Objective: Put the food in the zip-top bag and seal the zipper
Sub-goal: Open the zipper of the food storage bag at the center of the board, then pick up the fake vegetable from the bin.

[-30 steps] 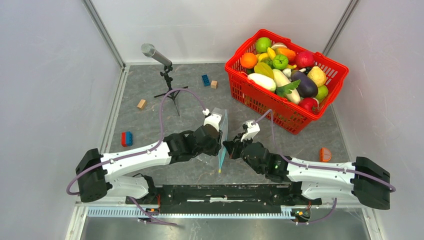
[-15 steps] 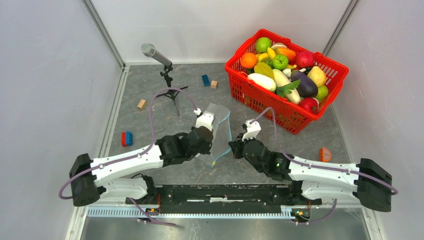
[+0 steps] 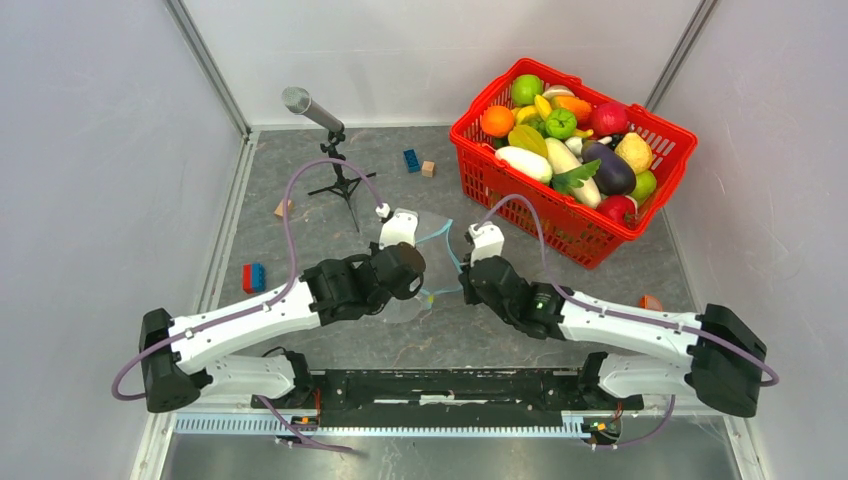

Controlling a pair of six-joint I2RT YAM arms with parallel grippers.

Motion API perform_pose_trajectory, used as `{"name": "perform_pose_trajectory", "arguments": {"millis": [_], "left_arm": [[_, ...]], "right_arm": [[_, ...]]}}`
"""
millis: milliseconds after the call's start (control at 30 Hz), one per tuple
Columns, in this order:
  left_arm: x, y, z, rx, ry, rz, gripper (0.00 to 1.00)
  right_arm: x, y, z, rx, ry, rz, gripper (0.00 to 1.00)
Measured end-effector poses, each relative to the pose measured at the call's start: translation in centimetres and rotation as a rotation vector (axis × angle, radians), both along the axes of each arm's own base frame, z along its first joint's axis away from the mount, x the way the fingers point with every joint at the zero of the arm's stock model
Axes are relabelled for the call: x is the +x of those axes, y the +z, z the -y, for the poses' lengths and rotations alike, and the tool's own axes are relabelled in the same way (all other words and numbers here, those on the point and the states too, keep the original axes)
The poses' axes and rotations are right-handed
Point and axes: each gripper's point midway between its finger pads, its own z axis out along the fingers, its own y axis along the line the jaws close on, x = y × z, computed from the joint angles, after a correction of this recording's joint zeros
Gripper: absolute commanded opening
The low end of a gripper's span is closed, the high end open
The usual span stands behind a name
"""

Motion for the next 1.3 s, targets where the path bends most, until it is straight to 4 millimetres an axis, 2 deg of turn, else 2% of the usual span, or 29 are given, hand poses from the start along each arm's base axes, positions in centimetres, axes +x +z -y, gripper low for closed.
{"name": "perform_pose_trajectory", "arguments": {"millis": [167,233,300,400,467,633,767,867,933,1067,1133,1233,1300], "left_arm": [[-0.4,-1.2,0.2,0.016,0.001,-0.045,0.02],[-0.5,-1.8,0.3,0.012,0.007,-0.058,0.02],[-0.6,-2.4,0.3,0.013,0.015,-0.067,0.02],[-0.4,-3.3,0.7,0.03,0.02,-0.079,0.02],[-0.1,-4.0,1.0,0.044,0.024,-0.086,0.02],[0.5,-4.4,1.1,0.028,0.038,-0.093,0.02],[0.9,-4.5,1.2,0.01,0.046,-0.092,0.02],[1.0,-4.5,1.4,-0.003,0.045,-0.091,0.02],[0.9,-4.5,1.6,-0.014,0.038,-0.095,0.02],[0.9,-4.6,1.9,-0.026,0.03,-0.098,0.02],[0.8,-4.7,2.1,-0.032,0.024,-0.104,0.02],[0.8,-4.7,2.2,-0.038,0.019,-0.111,0.02],[0.8,-4.8,2.1,-0.038,0.019,-0.113,0.02]], "right_arm": [[0.2,-0.3,-1.6,-0.057,0.097,-0.004,0.12],[0.1,-0.6,-1.9,-0.079,0.125,-0.013,0.19],[0.1,-0.7,-2.0,-0.092,0.145,-0.02,0.32],[0.0,-0.1,-2.5,-0.085,0.178,-0.014,0.45],[0.0,0.7,-2.8,-0.07,0.2,-0.003,0.5],[-0.5,4.0,-2.8,-0.016,0.236,0.042,0.52],[-0.8,7.1,-1.9,0.028,0.234,0.096,0.53],[-0.4,10.1,0.0,0.04,0.174,0.167,0.52],[0.5,13.0,1.8,0.04,0.099,0.231,0.51],[3.5,21.5,5.7,0.04,-0.098,0.365,0.52],[5.4,25.8,8.4,0.039,-0.217,0.433,0.53],[7.9,29.1,13.3,0.015,-0.391,0.488,0.56],[9.3,29.6,16.8,-0.021,-0.492,0.49,0.58]]}}
